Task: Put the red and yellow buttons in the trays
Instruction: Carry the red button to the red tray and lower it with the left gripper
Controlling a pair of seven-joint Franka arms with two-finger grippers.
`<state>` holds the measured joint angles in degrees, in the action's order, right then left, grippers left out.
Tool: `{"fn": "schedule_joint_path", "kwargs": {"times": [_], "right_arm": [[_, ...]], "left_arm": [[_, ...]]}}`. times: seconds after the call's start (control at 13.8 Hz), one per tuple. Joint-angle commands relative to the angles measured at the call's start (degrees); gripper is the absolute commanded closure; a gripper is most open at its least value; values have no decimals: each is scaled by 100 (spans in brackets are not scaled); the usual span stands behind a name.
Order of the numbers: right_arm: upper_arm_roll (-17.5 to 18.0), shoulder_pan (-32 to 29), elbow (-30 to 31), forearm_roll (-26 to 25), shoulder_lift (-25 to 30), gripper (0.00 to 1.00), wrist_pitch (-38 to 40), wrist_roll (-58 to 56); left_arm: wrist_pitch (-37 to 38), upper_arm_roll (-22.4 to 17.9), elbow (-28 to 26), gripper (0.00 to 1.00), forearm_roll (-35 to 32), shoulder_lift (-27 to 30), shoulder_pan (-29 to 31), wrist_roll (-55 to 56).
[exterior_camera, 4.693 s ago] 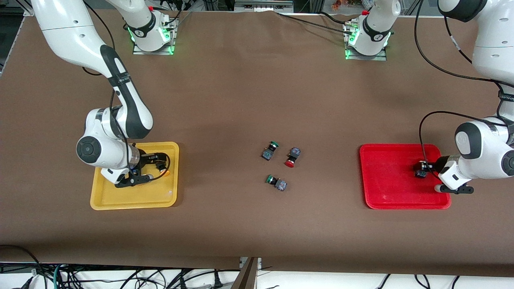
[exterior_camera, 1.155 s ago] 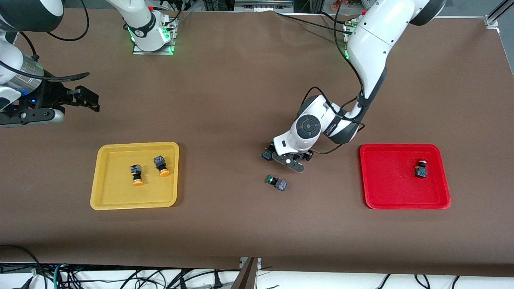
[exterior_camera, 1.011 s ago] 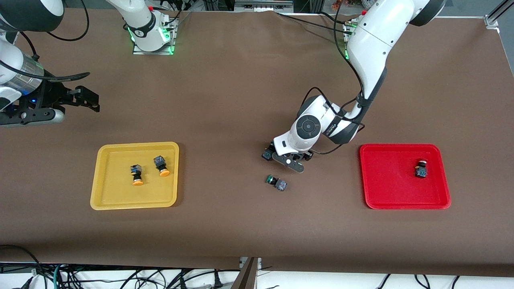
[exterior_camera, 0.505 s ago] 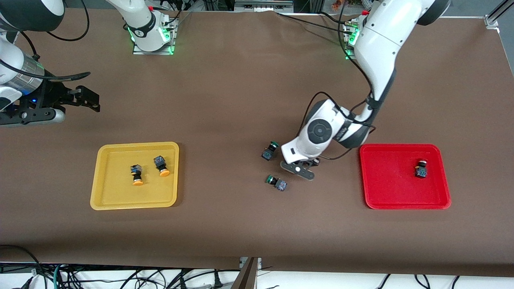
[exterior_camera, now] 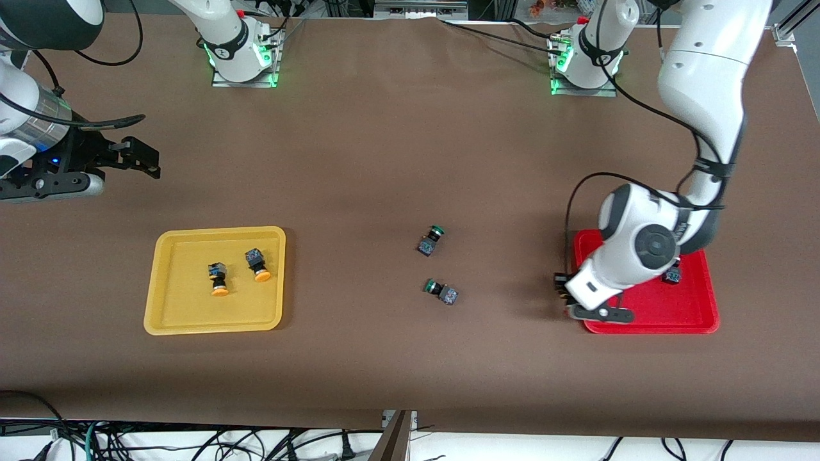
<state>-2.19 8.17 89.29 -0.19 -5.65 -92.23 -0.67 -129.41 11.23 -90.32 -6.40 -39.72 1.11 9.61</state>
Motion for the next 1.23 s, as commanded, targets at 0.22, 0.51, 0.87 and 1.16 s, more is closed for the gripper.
{"fn": "schedule_joint_path", "kwargs": {"times": [0.22, 0.51, 0.87, 1.16], "right_arm": [[34, 9, -158, -8, -59, 0, 91, -3], [34, 36, -158, -8, -59, 0, 91, -4], [34, 36, -158, 1, -59, 0, 91, -4], [34, 36, -158, 1, -59, 0, 91, -4]], "left_arm": [[188, 90, -416, 73, -98, 202, 688, -134], [135, 169, -715, 73, -98, 246, 1137, -495], [135, 169, -1066, 73, -90, 360, 1225, -495], [144, 169, -1058, 46, -98, 351, 1207, -478]]}}
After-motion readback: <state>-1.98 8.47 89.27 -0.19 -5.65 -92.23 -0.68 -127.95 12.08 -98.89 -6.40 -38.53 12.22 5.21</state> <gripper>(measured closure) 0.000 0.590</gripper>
